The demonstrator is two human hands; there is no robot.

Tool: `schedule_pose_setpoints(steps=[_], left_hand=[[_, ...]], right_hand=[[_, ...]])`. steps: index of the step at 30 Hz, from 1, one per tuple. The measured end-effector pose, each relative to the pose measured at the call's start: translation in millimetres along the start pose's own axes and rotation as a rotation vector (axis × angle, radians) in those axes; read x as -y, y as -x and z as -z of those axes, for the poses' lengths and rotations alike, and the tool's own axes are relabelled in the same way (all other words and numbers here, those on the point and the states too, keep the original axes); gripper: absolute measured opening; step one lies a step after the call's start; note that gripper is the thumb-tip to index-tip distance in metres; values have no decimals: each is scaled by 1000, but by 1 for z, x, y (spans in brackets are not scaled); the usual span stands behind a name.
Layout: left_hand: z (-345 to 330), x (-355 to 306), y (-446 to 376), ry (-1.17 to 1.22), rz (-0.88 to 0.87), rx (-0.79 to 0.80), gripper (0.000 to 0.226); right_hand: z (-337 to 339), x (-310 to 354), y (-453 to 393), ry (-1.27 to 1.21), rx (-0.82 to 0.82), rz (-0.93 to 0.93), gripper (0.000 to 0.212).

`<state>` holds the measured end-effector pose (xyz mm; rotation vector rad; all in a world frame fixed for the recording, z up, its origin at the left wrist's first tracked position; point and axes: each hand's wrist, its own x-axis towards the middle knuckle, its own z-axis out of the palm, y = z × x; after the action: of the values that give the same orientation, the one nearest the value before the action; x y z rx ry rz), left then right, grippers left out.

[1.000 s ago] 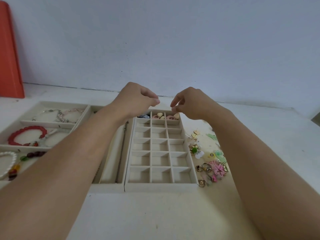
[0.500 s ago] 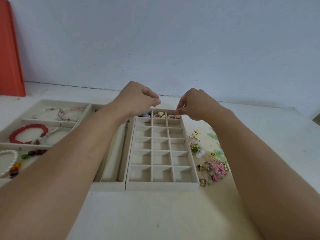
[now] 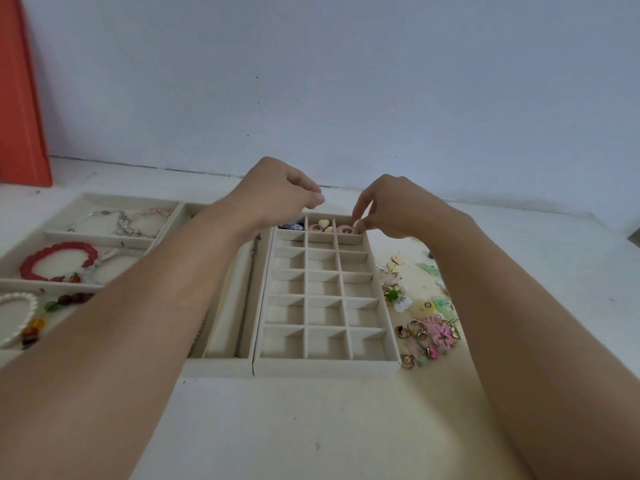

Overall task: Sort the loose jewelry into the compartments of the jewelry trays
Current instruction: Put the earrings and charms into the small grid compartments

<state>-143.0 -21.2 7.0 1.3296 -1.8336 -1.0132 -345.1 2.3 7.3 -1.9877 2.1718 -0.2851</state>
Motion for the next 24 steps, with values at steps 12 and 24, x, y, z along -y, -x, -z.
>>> schedule_pose_setpoints(steps=[12,24], left_hand=[[0,-1,1,0,3,5,7],[1,-2,2,5,-3,18,5]], right_hand=[[4,-1,-1,-61,-145,3,16],[-4,4,-1,90,-120,-107,6]])
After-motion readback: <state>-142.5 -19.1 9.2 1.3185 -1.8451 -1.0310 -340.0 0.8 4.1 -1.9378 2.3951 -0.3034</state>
